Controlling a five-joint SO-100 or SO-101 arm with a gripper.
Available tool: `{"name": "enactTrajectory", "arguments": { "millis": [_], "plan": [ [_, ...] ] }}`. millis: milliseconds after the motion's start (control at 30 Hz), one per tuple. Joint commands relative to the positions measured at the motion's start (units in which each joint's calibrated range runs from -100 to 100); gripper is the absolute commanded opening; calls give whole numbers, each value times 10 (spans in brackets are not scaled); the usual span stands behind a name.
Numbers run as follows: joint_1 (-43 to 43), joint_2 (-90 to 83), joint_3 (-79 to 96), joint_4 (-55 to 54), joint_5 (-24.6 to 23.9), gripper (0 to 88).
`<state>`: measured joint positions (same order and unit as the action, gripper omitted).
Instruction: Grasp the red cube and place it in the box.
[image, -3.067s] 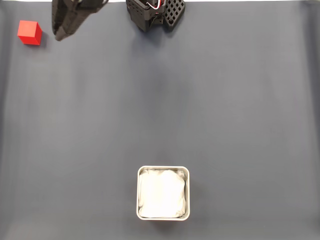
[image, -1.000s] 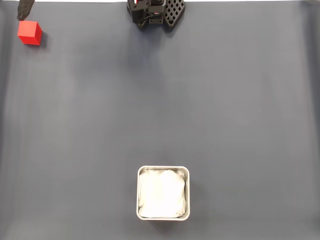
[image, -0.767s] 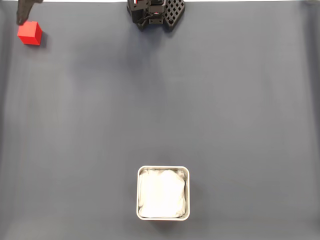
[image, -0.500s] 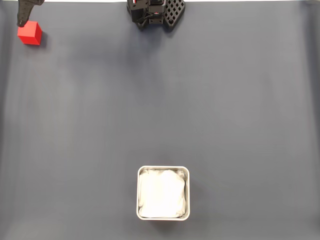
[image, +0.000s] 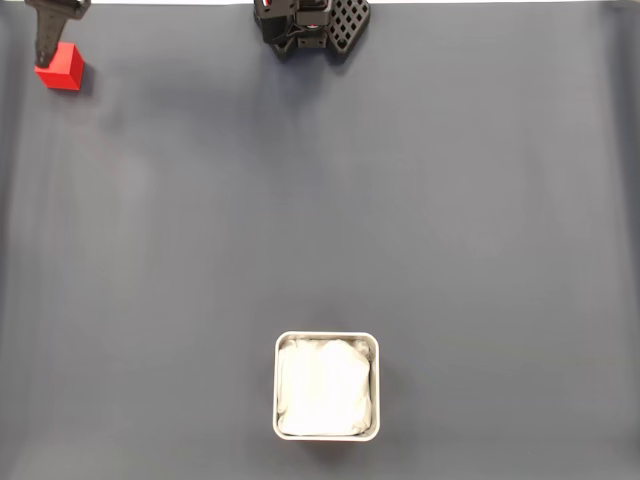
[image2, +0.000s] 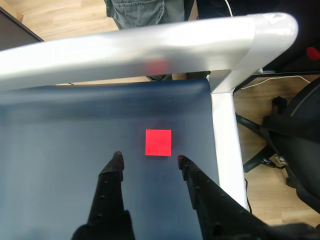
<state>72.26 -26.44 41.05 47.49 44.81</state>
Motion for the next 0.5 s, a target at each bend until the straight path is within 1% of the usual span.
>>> {"name": "enactTrajectory", "arguments": {
  "millis": [0, 467],
  "plan": [
    [11, 4, -4, -19, 2, 290],
    [17, 55, -4, -39, 1, 339]
  ]
}}
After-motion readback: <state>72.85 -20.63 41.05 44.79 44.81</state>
